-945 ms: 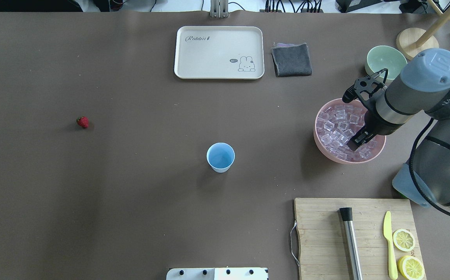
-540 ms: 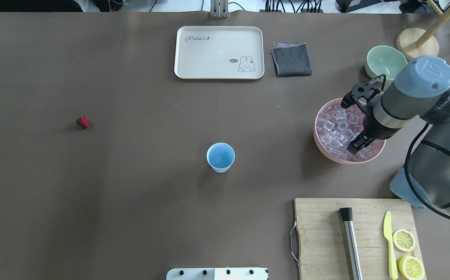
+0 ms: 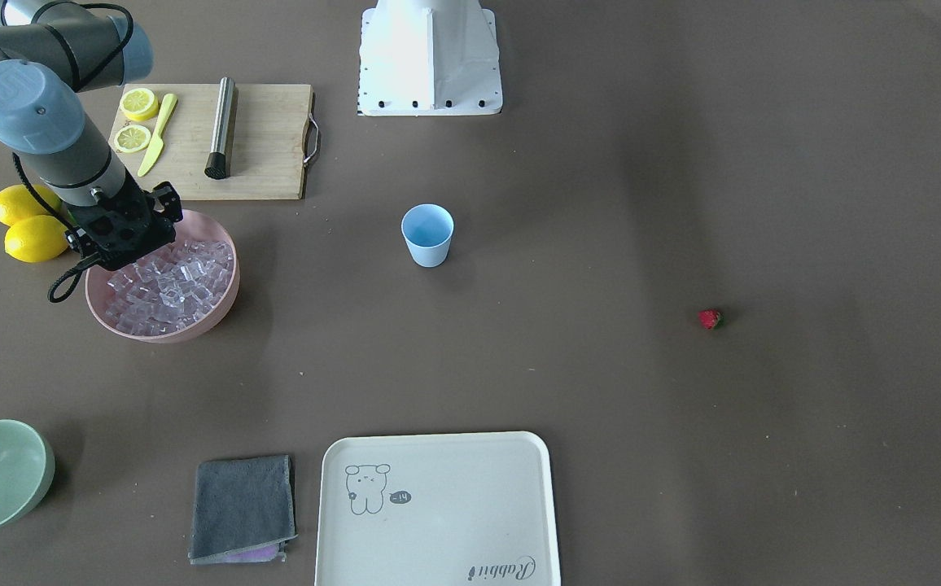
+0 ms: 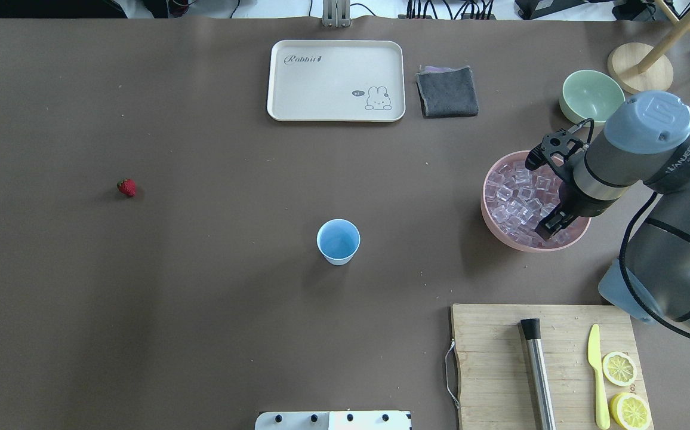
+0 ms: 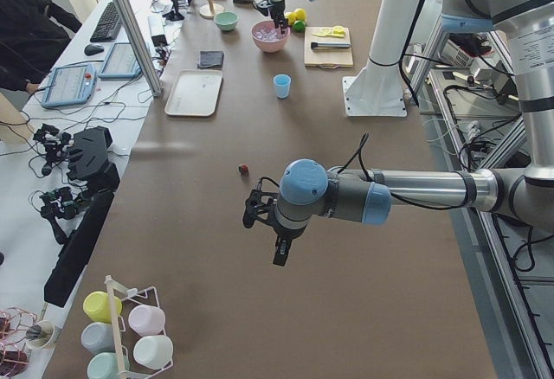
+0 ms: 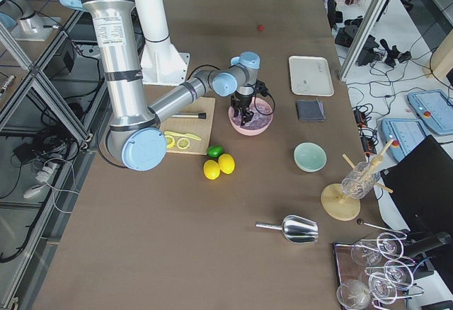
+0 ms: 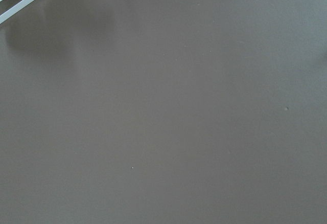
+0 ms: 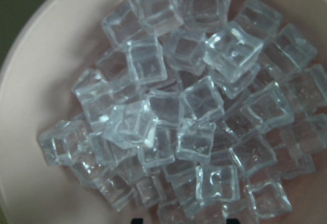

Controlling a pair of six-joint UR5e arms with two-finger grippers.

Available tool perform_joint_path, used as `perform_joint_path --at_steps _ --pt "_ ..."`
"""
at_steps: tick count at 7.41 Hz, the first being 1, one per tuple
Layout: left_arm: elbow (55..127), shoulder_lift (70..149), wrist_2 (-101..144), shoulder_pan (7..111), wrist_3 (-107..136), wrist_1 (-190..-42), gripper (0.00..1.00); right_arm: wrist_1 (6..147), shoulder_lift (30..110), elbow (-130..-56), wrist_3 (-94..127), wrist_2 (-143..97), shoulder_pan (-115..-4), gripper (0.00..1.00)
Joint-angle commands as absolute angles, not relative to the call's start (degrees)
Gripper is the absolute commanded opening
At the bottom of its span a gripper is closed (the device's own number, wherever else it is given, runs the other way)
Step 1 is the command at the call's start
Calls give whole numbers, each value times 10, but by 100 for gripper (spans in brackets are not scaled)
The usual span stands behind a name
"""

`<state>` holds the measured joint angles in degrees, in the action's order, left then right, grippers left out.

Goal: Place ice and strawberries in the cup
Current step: 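Close the right gripper on an ice cube and lift it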

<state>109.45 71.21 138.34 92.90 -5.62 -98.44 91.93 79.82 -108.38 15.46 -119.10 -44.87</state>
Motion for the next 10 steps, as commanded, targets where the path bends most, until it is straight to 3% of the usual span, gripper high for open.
perform_joint_path --at_steps 1,2,6,8,10 --pt "1096 713 1383 929 -56 -984 98 919 800 -1079 155 -1191 -448 62" --pt "1096 713 1383 929 -55 -984 98 919 800 -1079 155 -1191 -448 60" --pt "1096 713 1383 929 -55 -984 98 919 799 -1077 155 -1191 -445 29" --pt "1096 713 1383 929 -55 -983 98 918 795 -1083 155 -1192 -445 0" --pt "1100 713 1383 929 -55 -983 98 921 791 -1099 156 -1198 -448 0"
